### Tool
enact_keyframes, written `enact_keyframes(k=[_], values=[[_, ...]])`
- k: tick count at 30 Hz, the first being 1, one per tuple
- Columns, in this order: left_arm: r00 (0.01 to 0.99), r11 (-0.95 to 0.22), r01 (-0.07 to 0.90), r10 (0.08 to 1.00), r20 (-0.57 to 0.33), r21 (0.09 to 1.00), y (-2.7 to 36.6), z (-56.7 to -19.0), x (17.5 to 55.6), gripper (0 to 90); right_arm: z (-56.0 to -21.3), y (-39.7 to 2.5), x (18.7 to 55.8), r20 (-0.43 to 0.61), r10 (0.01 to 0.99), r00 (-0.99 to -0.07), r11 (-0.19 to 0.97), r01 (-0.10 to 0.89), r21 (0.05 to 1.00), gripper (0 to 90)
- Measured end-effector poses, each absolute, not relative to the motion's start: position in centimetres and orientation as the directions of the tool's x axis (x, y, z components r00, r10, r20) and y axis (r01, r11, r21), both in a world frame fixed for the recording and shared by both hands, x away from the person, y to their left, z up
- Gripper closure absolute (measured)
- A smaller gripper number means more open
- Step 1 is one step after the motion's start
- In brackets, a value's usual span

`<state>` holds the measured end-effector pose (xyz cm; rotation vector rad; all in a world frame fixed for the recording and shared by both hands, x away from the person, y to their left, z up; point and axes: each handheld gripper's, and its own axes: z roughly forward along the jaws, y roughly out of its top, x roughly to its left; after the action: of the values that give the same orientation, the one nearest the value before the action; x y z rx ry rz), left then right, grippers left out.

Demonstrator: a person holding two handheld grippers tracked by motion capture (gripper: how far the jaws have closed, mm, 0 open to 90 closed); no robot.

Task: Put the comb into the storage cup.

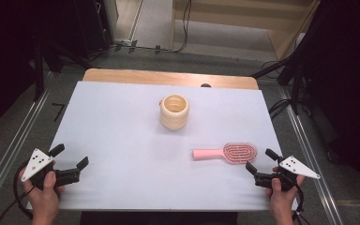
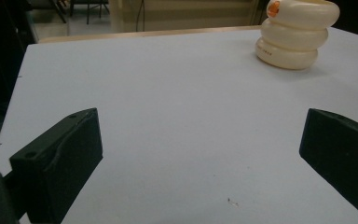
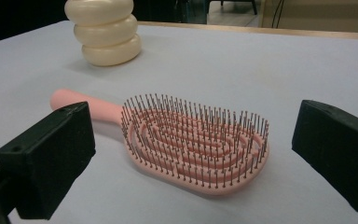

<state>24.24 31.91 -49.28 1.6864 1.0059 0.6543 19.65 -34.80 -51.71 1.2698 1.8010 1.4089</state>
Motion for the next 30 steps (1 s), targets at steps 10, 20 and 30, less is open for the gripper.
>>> enact_keyframes(k=[10,20,30], values=[[0.570,-0.170,0.270,0.822,-0.015,0.948,29.4,-47.4,24.3,5.8,-51.7,-34.7,19.6,0.139,0.892,-0.430,0.023,0.351,0.936,0.0],[0.648,-0.192,0.254,0.762,-0.020,0.948,25.8,-45.0,25.2,5.8,-51.7,-34.6,19.5,0.132,0.891,-0.435,0.031,0.349,0.937,0.0],[0.711,-0.262,0.225,0.702,0.026,0.938,21.7,-43.6,26.9,5.7,-51.7,-34.7,19.4,0.135,0.889,-0.438,0.026,0.343,0.939,0.0]])
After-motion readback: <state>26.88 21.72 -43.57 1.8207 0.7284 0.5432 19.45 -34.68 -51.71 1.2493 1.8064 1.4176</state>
